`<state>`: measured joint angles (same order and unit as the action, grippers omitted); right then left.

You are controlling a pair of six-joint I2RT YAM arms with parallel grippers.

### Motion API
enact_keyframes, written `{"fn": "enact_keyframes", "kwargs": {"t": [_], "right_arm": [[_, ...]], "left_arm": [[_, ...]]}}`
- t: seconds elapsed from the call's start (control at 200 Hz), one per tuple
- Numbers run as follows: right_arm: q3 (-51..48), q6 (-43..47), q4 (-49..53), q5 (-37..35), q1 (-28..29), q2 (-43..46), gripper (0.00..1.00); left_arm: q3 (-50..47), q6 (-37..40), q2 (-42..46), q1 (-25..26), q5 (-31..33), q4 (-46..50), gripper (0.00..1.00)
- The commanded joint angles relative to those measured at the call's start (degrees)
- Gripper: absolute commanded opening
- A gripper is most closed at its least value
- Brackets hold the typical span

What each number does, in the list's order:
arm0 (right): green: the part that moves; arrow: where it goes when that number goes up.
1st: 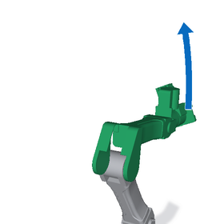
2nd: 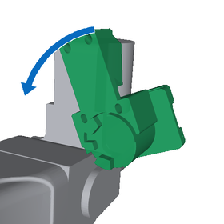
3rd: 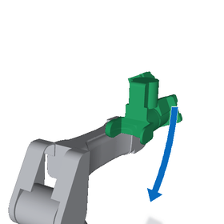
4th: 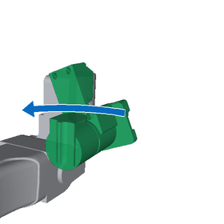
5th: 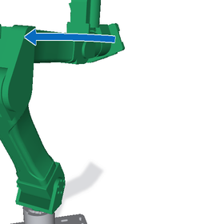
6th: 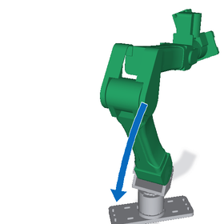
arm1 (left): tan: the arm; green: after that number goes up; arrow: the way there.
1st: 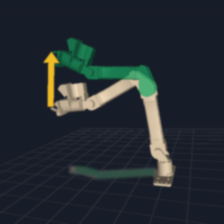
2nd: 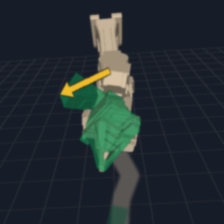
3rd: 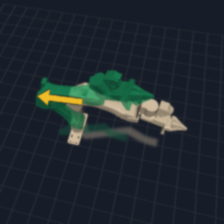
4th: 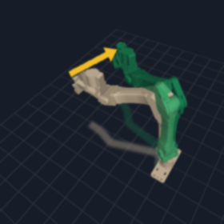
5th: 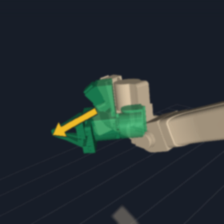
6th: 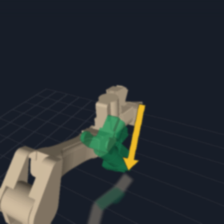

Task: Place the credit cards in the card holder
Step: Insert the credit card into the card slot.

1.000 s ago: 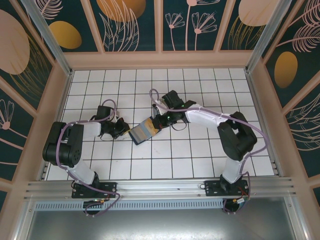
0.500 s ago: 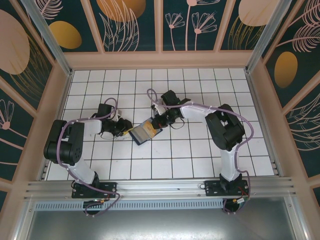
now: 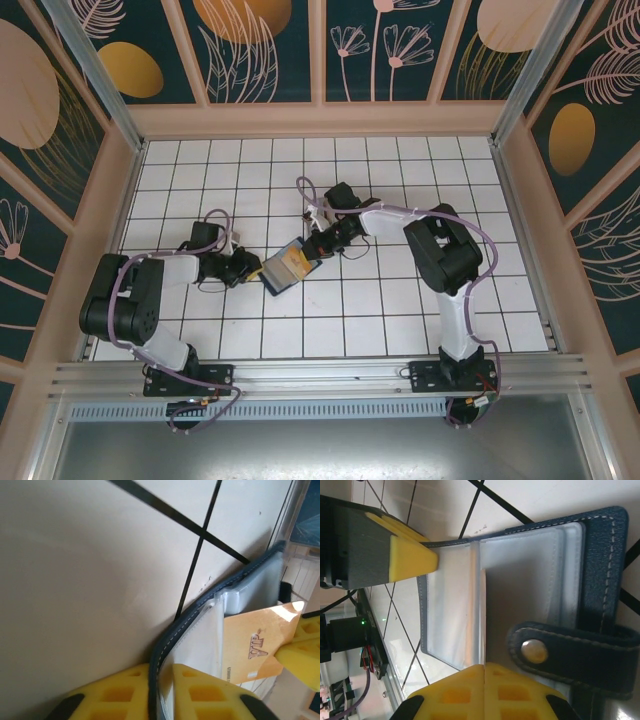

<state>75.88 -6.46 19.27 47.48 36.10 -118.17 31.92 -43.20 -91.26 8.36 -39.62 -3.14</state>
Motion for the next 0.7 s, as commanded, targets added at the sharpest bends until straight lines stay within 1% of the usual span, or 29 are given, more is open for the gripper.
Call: {"fn": "enact_keyframes", "kwargs": {"t": [0.0, 0.035, 0.19, 0.265, 0.405, 0.425, 0.485, 0.525, 0.591, 0.661, 0.696], "right_arm": [[1.02, -0.89, -1.06, 2.25, 0.29, -1.6, 0.0], [1.02, -1.05, -1.04, 2.26, 0.29, -1.66, 0.0], [1.41, -1.84, -0.14, 1.6, 0.2, -0.78, 0.0], [1.19, -2.19, -0.46, 2.17, 0.2, -0.15, 0.0], [0.93, -4.27, -1.89, 2.84, 0.1, -0.21, 0.0], [0.79, -4.99, -2.38, 2.81, 0.05, -0.39, 0.0], [0.6, -7.45, -3.69, 1.86, -0.26, -1.03, 0.0], [0.01, -9.83, -5.02, 2.62, -0.71, -1.54, 0.0], [-1.66, -12.87, -8.12, 4.52, -1.16, -1.55, 0.0], [-2.41, -13.42, -9.17, 4.74, -1.08, -1.56, 0.0], [-2.21, -13.19, -8.71, 4.64, -1.03, -1.83, 0.0]], "left_arm": [[-0.28, -0.71, -1.01, 0.3, -1.61, 1.01, 0.04], [0.64, 0.29, -1.18, 0.34, -1.04, 2.23, 0.0], [5.99, 5.2, -1.98, 0.38, 0.57, 9.2, 0.0], [9.42, 8.93, -2.96, 0.34, 2.11, 13.86, 0.0], [15.75, 15.78, -6.55, 0.34, 2.64, 19.7, 0.0], [16.59, 16.88, -8.39, 0.32, 2.74, 20.51, 0.0], [18.52, 19.73, -10.43, 0.34, 5.01, 23.54, 0.0], [19.15, 20.91, -11.24, 0.31, 7.23, 25.04, 0.0], [19.57, 22.01, -12.39, 0.31, 8.9, 26.54, 0.0], [19.84, 22.65, -13.51, 0.36, 9.33, 27.12, 0.0], [20.18, 22.67, -13.92, 0.42, 9.64, 27.32, 0.02]]}}
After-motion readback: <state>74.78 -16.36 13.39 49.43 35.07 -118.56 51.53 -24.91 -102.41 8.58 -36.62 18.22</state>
